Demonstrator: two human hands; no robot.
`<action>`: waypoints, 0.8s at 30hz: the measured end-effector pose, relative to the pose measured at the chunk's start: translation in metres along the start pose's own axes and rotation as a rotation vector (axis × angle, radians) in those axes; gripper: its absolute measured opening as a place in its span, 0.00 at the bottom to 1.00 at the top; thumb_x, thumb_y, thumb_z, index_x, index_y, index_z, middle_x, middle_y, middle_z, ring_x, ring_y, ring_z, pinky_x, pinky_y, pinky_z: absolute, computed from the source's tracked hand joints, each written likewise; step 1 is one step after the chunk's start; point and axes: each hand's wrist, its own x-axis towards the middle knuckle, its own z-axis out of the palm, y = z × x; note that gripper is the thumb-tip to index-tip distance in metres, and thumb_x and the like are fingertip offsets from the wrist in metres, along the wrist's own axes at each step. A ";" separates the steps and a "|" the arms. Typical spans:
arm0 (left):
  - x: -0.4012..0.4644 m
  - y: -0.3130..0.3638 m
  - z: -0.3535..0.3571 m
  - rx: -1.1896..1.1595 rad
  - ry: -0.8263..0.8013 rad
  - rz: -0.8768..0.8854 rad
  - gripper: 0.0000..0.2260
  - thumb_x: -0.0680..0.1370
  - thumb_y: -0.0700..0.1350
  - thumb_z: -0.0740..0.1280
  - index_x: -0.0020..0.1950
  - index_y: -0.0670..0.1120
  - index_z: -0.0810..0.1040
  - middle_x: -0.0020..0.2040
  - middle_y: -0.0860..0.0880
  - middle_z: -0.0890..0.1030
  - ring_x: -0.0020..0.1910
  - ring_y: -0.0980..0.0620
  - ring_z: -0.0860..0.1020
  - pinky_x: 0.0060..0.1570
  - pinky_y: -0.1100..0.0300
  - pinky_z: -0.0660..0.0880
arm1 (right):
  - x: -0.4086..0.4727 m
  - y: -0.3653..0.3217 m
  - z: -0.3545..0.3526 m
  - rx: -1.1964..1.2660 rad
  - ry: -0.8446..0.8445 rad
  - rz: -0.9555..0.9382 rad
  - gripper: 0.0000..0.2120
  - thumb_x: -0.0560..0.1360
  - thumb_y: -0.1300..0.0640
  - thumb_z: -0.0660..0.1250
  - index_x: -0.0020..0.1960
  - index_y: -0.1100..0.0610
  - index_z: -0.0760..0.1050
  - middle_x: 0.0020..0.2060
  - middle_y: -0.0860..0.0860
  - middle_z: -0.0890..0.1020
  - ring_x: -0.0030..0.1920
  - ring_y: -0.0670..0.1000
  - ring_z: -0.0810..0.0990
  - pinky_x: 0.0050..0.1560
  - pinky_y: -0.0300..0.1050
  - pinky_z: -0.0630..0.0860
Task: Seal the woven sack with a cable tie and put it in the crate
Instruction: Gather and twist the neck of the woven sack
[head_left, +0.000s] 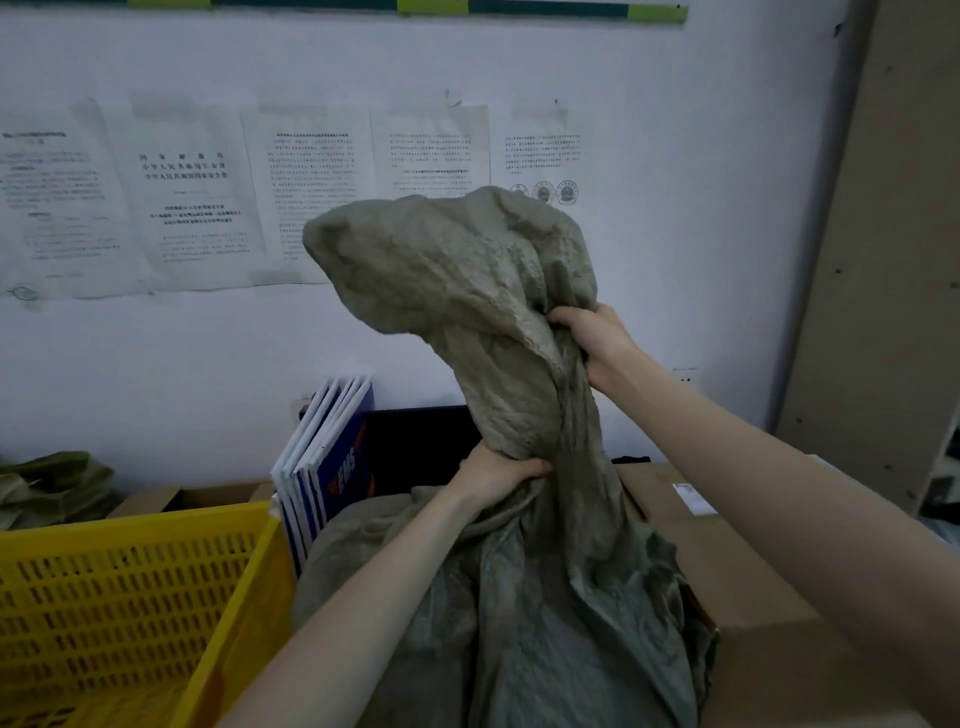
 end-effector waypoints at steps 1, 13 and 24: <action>0.002 0.001 -0.002 -0.010 -0.001 -0.015 0.36 0.55 0.65 0.78 0.60 0.57 0.79 0.57 0.56 0.82 0.60 0.49 0.78 0.64 0.47 0.71 | 0.001 -0.001 -0.002 0.012 0.019 -0.006 0.11 0.74 0.70 0.63 0.56 0.66 0.74 0.43 0.60 0.81 0.41 0.56 0.82 0.41 0.49 0.82; -0.012 0.019 -0.003 -0.374 -0.257 0.002 0.33 0.66 0.54 0.78 0.69 0.48 0.72 0.62 0.50 0.79 0.61 0.50 0.78 0.65 0.51 0.72 | 0.017 0.013 -0.024 0.017 0.160 0.041 0.12 0.75 0.69 0.63 0.59 0.65 0.72 0.46 0.58 0.79 0.46 0.57 0.80 0.48 0.53 0.78; -0.006 0.014 0.005 -0.251 -0.172 -0.005 0.13 0.78 0.41 0.66 0.62 0.51 0.74 0.56 0.53 0.80 0.54 0.54 0.78 0.56 0.59 0.72 | 0.022 0.026 -0.047 -0.037 0.198 0.079 0.14 0.76 0.65 0.65 0.61 0.63 0.71 0.46 0.57 0.78 0.43 0.55 0.79 0.42 0.51 0.78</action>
